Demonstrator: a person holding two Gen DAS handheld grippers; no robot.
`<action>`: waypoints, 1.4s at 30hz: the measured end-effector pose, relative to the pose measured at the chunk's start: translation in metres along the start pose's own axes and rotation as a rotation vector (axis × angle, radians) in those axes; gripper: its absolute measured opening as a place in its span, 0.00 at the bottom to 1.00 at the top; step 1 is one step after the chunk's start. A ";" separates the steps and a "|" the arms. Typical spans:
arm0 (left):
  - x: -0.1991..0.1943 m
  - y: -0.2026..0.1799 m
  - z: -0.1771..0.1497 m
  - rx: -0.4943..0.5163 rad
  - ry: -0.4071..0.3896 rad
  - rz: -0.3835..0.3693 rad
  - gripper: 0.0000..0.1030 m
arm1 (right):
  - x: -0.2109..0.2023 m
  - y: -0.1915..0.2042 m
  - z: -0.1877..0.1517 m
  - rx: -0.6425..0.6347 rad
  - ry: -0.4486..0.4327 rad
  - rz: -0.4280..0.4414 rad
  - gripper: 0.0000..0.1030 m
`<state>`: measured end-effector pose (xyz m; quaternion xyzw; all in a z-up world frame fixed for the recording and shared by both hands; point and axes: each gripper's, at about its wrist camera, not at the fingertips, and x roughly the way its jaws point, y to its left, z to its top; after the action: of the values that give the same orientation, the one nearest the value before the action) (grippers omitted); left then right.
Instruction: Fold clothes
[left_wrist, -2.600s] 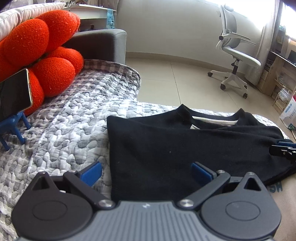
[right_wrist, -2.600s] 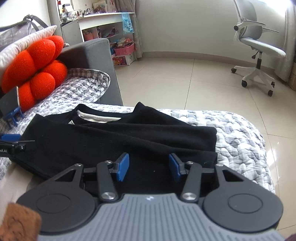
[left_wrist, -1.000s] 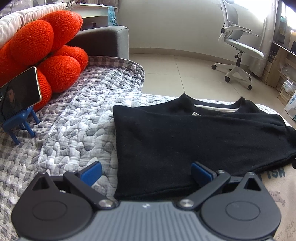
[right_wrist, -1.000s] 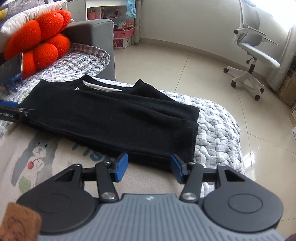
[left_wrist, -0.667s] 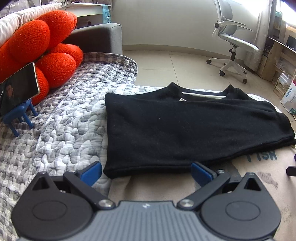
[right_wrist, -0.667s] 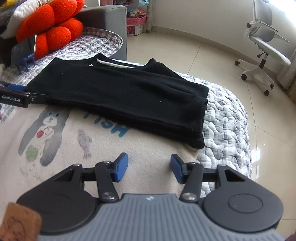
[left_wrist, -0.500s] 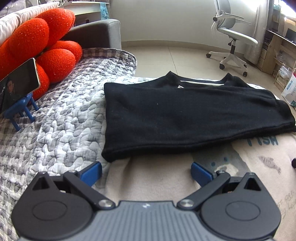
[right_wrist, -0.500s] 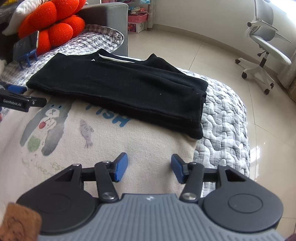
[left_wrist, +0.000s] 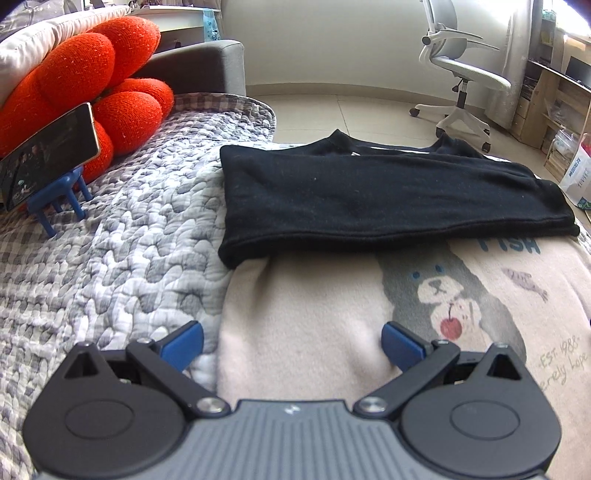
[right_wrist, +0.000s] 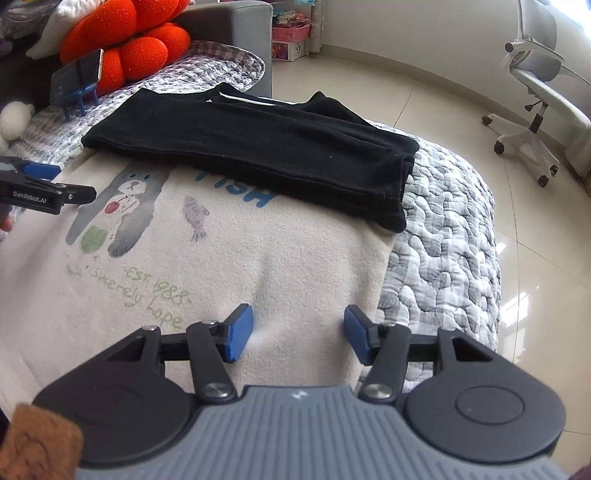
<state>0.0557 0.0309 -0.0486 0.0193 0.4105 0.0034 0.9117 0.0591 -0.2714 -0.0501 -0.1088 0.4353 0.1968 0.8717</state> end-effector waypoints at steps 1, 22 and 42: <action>-0.002 0.001 -0.002 -0.001 0.001 -0.001 1.00 | -0.001 0.000 -0.002 -0.003 0.002 0.003 0.57; -0.056 0.011 -0.063 0.007 0.022 -0.008 1.00 | -0.046 0.006 -0.064 -0.071 0.037 0.069 0.58; -0.118 0.037 -0.121 -0.053 0.039 -0.054 0.85 | -0.092 0.004 -0.120 0.062 0.030 0.189 0.41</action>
<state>-0.1128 0.0689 -0.0387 -0.0161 0.4282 -0.0101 0.9035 -0.0783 -0.3339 -0.0482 -0.0432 0.4624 0.2629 0.8457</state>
